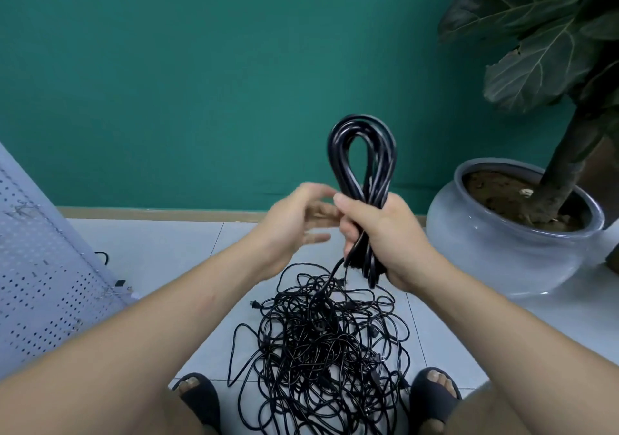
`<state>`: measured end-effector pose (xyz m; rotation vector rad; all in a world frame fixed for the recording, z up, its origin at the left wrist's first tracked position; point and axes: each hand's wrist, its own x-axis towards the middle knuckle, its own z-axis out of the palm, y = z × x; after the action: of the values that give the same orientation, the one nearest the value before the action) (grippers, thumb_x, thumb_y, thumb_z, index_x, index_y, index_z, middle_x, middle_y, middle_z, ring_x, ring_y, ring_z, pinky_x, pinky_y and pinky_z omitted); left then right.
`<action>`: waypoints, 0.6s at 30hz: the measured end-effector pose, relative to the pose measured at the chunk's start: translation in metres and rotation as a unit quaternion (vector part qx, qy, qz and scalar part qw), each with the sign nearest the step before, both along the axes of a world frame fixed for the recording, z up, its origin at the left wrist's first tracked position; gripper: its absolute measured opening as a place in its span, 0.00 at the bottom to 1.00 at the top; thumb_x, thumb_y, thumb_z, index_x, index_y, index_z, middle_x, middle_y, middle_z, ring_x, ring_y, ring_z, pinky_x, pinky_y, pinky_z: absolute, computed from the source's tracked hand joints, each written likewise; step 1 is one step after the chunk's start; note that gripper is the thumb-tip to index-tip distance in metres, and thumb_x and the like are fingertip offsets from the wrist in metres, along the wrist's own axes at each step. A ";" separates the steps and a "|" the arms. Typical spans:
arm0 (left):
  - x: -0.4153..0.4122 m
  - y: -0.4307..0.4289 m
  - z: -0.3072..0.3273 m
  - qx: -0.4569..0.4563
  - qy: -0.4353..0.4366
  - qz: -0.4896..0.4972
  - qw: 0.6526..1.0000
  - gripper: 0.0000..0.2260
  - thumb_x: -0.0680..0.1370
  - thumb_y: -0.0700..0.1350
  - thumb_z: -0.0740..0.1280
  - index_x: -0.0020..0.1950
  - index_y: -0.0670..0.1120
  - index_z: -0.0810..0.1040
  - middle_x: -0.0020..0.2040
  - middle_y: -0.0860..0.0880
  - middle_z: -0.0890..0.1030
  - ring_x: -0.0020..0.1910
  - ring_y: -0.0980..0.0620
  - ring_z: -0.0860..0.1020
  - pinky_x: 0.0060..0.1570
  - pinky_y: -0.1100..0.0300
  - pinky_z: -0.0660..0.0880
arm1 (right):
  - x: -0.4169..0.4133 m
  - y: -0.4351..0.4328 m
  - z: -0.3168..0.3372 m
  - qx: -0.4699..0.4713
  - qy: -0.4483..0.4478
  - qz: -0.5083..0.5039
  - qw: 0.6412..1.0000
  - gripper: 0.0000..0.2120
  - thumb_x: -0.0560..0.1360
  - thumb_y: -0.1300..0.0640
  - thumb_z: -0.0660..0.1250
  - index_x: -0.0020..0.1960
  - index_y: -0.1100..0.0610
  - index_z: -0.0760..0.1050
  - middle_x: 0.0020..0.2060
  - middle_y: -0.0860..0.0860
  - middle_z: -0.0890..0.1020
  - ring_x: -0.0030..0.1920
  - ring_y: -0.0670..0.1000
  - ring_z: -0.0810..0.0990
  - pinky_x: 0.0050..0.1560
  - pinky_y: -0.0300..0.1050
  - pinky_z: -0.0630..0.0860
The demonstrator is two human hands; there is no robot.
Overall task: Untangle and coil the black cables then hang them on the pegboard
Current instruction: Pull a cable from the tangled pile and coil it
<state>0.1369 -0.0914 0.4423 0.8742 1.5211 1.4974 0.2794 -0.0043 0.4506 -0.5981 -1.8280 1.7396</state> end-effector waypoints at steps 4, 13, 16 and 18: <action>0.027 -0.002 -0.026 -0.098 0.131 -0.105 0.981 0.11 0.79 0.48 0.63 0.58 0.56 0.82 0.60 0.57 0.86 0.64 0.57 0.81 0.72 0.47 0.71 | 0.003 0.018 0.003 -0.019 0.033 -0.059 0.998 0.13 0.85 0.57 0.68 0.41 0.58 0.76 0.28 0.53 0.72 0.26 0.53 0.68 0.32 0.45 0.72; 0.055 -0.012 -0.050 -0.122 0.134 -0.158 0.971 0.07 0.86 0.45 0.65 0.64 0.49 0.77 0.49 0.48 0.89 0.45 0.50 0.83 0.56 0.53 0.80 | -0.002 0.032 0.005 0.013 0.067 -0.161 0.984 0.12 0.84 0.55 0.69 0.44 0.59 0.76 0.30 0.54 0.73 0.29 0.55 0.71 0.34 0.51 0.75; 0.068 -0.019 -0.043 -0.121 0.235 -0.172 0.949 0.06 0.87 0.48 0.64 0.57 0.49 0.79 0.45 0.53 0.89 0.34 0.49 0.74 0.37 0.53 0.71 | -0.002 0.045 0.007 0.055 0.069 -0.226 0.970 0.17 0.84 0.54 0.68 0.46 0.68 0.73 0.29 0.53 0.73 0.27 0.55 0.73 0.31 0.48 0.76; 0.072 -0.024 -0.035 -0.111 0.291 -0.178 0.934 0.08 0.86 0.50 0.65 0.52 0.48 0.79 0.40 0.53 0.86 0.34 0.53 0.81 0.40 0.52 0.79 | -0.001 0.055 0.007 0.092 0.056 -0.256 0.961 0.19 0.84 0.54 0.68 0.46 0.70 0.69 0.28 0.53 0.72 0.26 0.54 0.74 0.31 0.48 0.76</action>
<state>0.2092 -0.1154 0.4078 1.4481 1.7766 0.8155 0.2786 0.0508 0.4575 -0.7937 -1.5567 1.2214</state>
